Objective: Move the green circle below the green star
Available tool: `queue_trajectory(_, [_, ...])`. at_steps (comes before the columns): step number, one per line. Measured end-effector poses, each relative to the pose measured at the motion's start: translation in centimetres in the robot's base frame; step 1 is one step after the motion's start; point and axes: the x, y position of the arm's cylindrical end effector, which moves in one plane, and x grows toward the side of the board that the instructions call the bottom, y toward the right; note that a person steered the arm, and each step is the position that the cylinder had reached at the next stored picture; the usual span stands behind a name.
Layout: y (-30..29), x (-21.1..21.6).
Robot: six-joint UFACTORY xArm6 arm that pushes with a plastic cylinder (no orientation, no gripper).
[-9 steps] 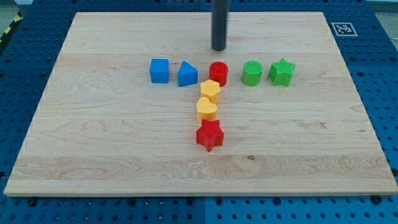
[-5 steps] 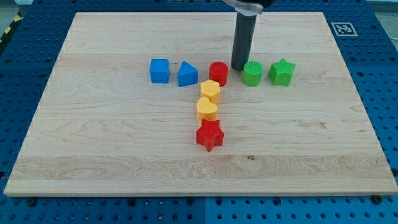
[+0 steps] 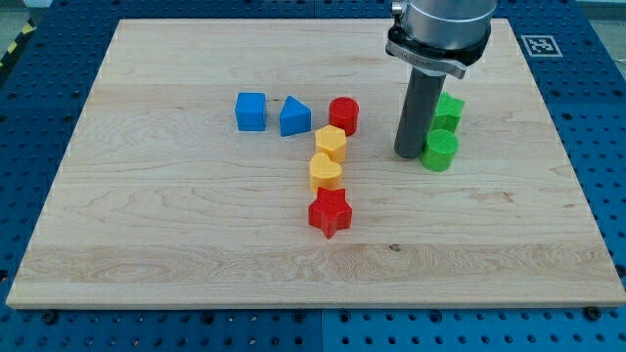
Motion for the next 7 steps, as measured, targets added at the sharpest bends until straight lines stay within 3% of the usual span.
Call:
queue_trajectory(5, [1.5,2.1])
queue_trajectory(7, [1.5,10.7])
